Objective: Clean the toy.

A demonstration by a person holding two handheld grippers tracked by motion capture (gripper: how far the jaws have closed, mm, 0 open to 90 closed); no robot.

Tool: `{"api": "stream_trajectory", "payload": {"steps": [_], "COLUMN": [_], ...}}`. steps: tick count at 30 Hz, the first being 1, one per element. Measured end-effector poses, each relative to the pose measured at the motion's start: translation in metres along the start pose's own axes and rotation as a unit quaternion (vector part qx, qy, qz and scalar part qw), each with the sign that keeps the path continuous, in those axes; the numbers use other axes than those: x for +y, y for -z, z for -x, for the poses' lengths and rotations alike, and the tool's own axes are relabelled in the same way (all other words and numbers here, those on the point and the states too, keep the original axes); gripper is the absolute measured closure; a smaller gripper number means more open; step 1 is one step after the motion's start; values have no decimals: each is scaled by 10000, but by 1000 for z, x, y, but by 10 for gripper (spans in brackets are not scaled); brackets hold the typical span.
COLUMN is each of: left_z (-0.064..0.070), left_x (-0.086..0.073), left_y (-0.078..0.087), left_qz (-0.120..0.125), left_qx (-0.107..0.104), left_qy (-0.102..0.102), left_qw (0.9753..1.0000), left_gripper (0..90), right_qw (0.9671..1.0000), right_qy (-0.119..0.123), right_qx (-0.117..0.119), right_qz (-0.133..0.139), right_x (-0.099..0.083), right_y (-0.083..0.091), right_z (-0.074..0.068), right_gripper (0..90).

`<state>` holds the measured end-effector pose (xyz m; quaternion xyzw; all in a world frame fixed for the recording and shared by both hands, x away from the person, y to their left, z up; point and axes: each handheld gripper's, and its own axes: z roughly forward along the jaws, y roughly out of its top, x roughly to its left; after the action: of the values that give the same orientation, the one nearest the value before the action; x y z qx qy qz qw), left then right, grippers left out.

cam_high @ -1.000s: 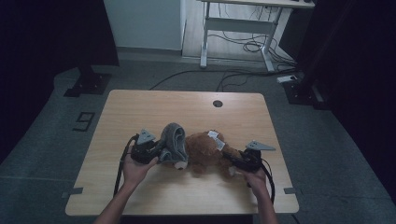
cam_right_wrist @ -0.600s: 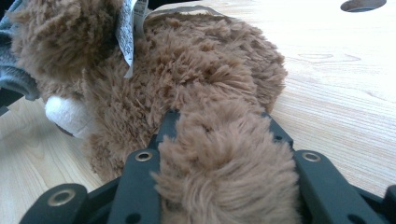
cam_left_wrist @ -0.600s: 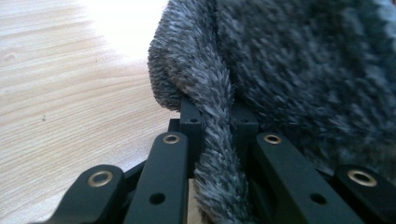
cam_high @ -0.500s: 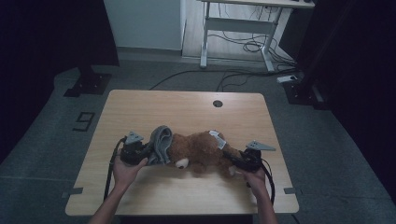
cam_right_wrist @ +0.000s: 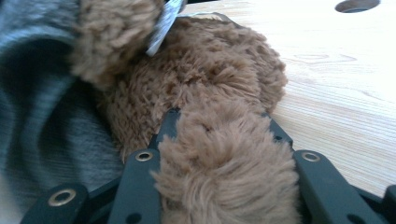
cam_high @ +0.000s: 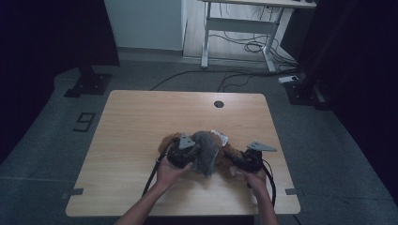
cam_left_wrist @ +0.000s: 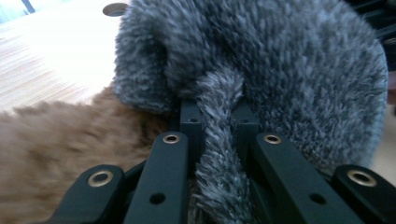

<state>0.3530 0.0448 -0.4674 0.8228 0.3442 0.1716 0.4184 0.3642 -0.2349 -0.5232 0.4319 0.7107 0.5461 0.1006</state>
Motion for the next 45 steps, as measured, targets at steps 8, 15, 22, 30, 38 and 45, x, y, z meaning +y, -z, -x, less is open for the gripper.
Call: {"api": "stream_trajectory", "payload": {"steps": [8,15,22,30,38,45], "left_z": [-35,-47,-79,-99,-119,-105], "left_x": [-14,-17,-29,-51,-64,-20], "left_y": [17,42,60,66,63,74], "left_qz": [-56,-9,-4,-192,-326,148], "left_qx": [174,342,453,844,848,674], "left_qy": [298,205,629,732,1191,983], "left_qw": [9994,9992,9970,9935,9887,9928], "left_gripper": [795,794,792,794,795,795], "right_qw": [9999,9998,9997,9996,9996,9995], "right_qy": [-18,8,-15,-34,-70,-92], "right_qx": [162,202,261,291,290,291], "right_qz": [23,11,23,17,20,22], "right_x": [-1,-2,-3,-4,-4,-4], "right_y": [0,-1,-1,-2,-2,-2], "right_z": [3,1,2,2,3,4], "right_gripper": [617,617,616,616,616,617]}}
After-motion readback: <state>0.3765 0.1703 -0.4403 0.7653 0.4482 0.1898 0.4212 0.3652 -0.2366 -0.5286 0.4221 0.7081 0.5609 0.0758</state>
